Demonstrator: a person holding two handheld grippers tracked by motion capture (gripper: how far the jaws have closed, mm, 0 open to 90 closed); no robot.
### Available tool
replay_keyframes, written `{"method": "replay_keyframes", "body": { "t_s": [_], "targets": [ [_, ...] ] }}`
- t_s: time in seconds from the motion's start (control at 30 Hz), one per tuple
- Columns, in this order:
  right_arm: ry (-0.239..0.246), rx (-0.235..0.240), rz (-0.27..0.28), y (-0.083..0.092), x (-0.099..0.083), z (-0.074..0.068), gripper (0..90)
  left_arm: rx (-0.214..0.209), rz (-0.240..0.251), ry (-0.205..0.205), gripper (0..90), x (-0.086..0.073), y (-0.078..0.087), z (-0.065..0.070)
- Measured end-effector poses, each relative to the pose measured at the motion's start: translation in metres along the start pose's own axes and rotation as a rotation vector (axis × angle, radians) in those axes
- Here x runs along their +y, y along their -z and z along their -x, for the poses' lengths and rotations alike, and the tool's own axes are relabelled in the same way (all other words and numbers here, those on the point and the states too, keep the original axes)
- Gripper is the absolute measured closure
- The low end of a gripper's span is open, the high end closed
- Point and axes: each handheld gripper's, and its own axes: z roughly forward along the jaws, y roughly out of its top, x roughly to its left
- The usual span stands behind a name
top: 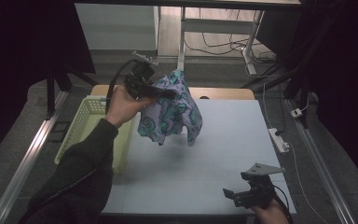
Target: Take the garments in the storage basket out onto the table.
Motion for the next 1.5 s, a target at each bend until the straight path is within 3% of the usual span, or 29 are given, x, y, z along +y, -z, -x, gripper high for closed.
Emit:
{"method": "replay_keyframes", "body": {
  "t_s": [0.43, 0.83, 1.07, 1.5],
  "targets": [
    [0.004, 0.005, 0.005, 0.001, 0.000, 0.000, 4.2, 0.010, -0.046, -0.052, 67.9, -0.007, -0.046, 0.006],
    [0.010, 0.008, 0.001, 0.001, 0.000, -0.001, 3.7, 0.009, -0.096, -0.023, 67.4, -0.031, -0.089, -0.003],
    [0.016, 0.010, 0.000, 0.000, 0.000, -0.001, 2.9, 0.006, -0.112, -0.002, 66.9, -0.044, -0.103, -0.008],
    [0.022, 0.007, 0.001, 0.001, 0.000, -0.002, 0.0, 0.001, -0.194, 0.032, 66.0, -0.074, -0.142, -0.015]
  ]
}}
